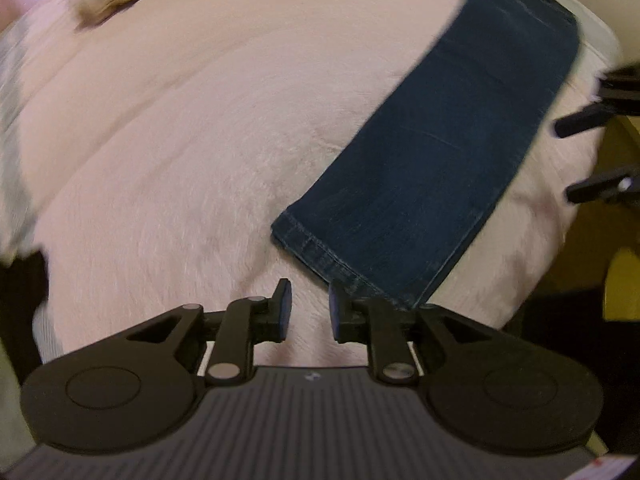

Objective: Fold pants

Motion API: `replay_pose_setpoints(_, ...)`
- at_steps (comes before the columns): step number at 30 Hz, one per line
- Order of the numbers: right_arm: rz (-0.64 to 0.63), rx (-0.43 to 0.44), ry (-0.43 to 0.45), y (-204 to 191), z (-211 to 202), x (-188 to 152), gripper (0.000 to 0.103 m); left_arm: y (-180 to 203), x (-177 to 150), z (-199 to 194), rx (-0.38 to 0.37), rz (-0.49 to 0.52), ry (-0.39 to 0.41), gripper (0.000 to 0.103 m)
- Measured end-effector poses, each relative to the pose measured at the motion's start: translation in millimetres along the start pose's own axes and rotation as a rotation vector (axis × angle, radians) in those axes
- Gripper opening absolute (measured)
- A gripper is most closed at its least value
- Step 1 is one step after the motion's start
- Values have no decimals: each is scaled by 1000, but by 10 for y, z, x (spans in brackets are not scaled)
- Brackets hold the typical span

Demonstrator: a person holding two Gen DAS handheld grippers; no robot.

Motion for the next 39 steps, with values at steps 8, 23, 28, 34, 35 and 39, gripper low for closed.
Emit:
replay_pose_setpoints(8, -393, -204, -82, -1085, 1037, 30, 53, -279, -84, 130, -116, 373, 127, 30)
replay_pose_setpoints(23, -418, -438, -73, -1060, 1334, 177, 5, -26, -377, 286, -71, 1148, 420, 88)
replay_pose_setpoints(28, -178, -429, -19, -795, 1081, 472, 4, 131, -288, 451, -78, 1312, 497, 85)
replay_pose_setpoints(34, -62, -404, -6, -651, 939, 555, 4, 157, -123, 519, -69, 1375, 499, 21)
replay_pose_setpoints(35, -42, -403, -5, -643, 854, 577, 4, 148, -72, 465, -73, 1378, 495, 15)
replay_pose_setpoints(39, 101, -404, 59, -562, 425, 669, 3, 148, 239, 58, -100, 1369, 506, 13)
Point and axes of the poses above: each gripper's, at about its wrist camera, not at the fingertips, and z roughly the way its jaws point, y to its right, x to its top, the point moved 7 cm from there along z, roughly the way its jaws point
